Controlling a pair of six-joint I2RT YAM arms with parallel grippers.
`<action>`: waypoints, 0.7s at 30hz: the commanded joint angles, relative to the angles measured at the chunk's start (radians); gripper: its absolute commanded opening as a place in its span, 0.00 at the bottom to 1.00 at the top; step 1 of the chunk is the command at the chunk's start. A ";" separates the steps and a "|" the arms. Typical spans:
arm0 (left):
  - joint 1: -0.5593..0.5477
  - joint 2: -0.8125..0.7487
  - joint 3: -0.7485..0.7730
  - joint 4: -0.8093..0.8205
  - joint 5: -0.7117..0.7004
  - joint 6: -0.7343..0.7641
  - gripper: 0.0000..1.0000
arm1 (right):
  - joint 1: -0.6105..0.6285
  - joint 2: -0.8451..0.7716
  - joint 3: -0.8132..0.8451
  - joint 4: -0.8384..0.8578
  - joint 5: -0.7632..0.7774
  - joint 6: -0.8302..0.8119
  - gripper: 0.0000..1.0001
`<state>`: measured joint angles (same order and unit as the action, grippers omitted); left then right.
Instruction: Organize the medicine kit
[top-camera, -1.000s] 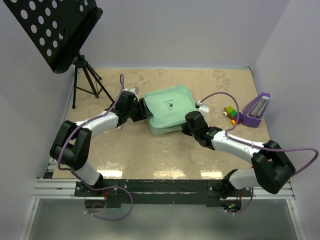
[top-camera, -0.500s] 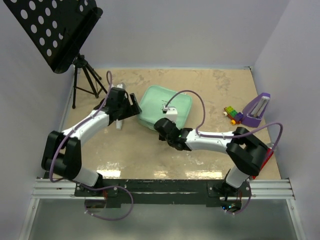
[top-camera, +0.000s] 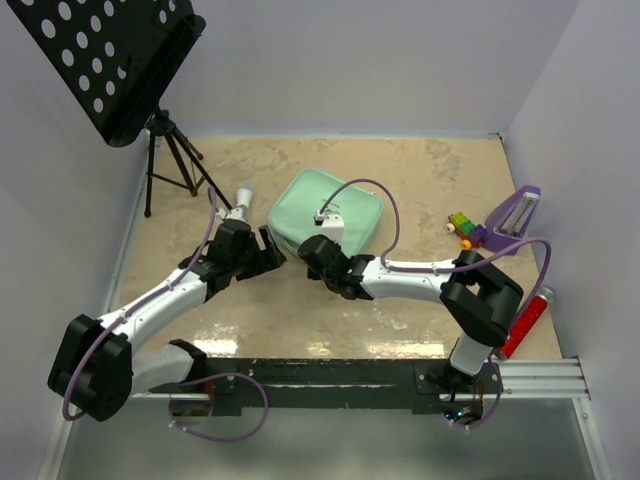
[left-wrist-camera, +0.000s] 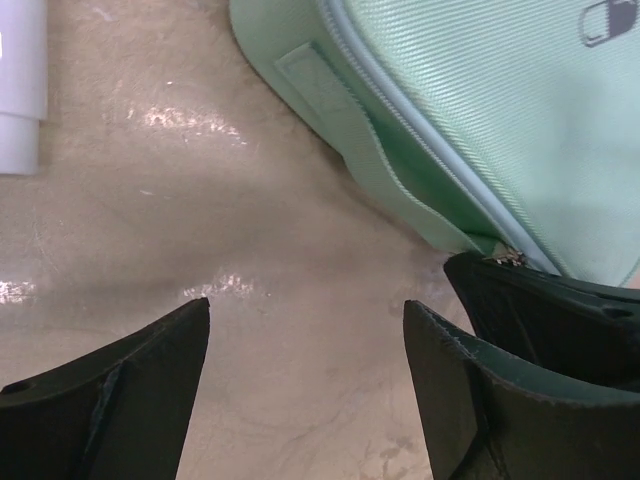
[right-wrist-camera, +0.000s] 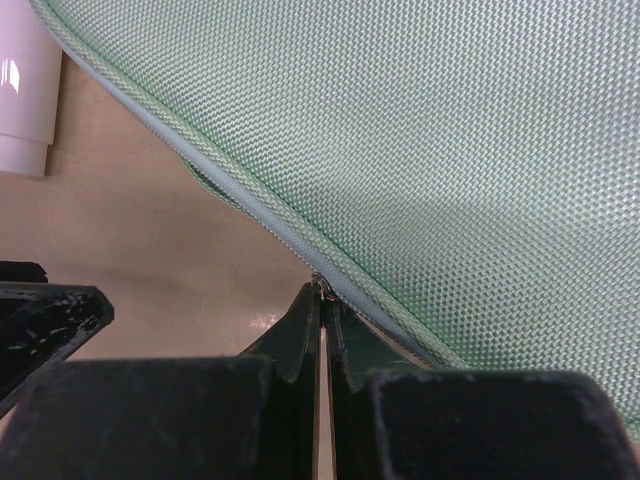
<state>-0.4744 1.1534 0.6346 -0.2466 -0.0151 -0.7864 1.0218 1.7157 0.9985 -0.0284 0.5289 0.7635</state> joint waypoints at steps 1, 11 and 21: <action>-0.007 0.020 -0.059 0.159 -0.048 -0.120 0.83 | 0.003 -0.024 0.020 0.002 0.008 0.002 0.00; -0.021 0.098 -0.079 0.348 -0.100 -0.264 0.84 | 0.003 -0.048 0.014 -0.004 0.005 0.014 0.00; -0.036 0.221 -0.044 0.405 -0.106 -0.306 0.84 | 0.003 -0.057 0.011 0.001 0.000 0.019 0.00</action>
<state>-0.5026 1.3560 0.5537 0.0734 -0.1020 -1.0519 1.0218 1.7065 0.9985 -0.0338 0.5282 0.7712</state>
